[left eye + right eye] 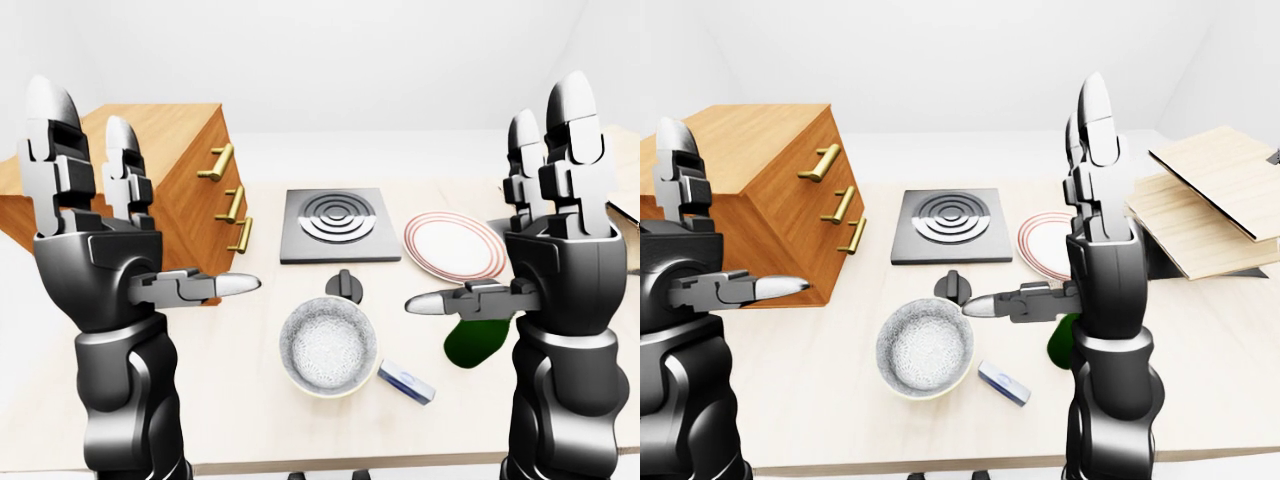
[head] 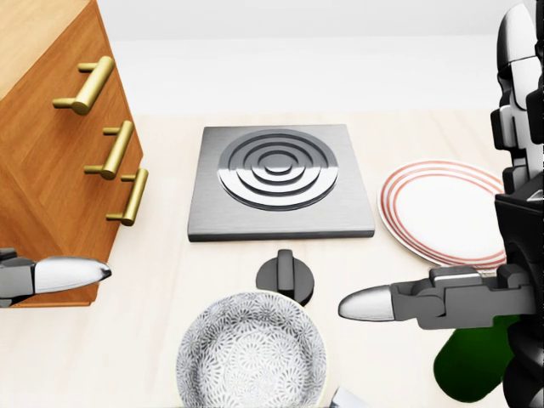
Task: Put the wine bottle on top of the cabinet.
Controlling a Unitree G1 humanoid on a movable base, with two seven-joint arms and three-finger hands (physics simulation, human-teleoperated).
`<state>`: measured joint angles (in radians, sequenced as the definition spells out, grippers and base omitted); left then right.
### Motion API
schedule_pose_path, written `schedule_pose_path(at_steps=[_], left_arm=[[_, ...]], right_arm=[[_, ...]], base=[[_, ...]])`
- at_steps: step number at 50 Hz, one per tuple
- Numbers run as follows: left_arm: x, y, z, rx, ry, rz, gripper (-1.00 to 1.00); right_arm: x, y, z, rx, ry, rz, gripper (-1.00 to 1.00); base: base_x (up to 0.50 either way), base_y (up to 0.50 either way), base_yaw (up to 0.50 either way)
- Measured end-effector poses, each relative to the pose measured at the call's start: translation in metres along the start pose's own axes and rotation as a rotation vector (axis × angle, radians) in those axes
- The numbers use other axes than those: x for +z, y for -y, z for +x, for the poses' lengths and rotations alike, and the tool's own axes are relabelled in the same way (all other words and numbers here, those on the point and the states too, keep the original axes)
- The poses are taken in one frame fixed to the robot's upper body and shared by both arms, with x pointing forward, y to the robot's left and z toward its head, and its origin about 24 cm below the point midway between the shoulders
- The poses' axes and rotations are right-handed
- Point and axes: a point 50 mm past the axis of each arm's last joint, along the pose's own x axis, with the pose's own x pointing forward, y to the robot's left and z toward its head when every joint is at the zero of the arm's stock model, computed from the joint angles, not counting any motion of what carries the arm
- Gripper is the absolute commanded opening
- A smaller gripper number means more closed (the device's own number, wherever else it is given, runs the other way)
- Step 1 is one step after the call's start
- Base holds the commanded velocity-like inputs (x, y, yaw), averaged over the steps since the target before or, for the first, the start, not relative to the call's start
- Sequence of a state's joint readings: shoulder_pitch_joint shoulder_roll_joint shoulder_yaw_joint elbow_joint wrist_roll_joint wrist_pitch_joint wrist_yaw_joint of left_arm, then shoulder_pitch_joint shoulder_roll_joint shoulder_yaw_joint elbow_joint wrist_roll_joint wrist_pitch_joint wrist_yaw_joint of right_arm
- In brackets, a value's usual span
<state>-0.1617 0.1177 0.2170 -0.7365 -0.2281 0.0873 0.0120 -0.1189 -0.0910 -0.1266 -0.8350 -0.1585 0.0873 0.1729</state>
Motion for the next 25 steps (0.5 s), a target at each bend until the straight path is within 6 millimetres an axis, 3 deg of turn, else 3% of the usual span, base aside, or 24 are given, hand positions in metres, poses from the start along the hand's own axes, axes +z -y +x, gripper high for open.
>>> schedule_pose_path(at_steps=[13, 25], left_arm=[[-0.007, -0.001, -0.001, -0.001, -0.035, 0.006, 1.00], [-0.013, -0.002, -0.002, 0.000, -0.060, 0.004, 1.00]], right_arm=[[-0.001, 0.002, -0.003, -0.019, -0.012, 0.019, 1.00], [0.014, 0.013, -0.012, -0.042, 0.026, -0.010, 1.00]], base=[[0.00, 0.04, 0.00], [0.00, 0.00, 0.00]])
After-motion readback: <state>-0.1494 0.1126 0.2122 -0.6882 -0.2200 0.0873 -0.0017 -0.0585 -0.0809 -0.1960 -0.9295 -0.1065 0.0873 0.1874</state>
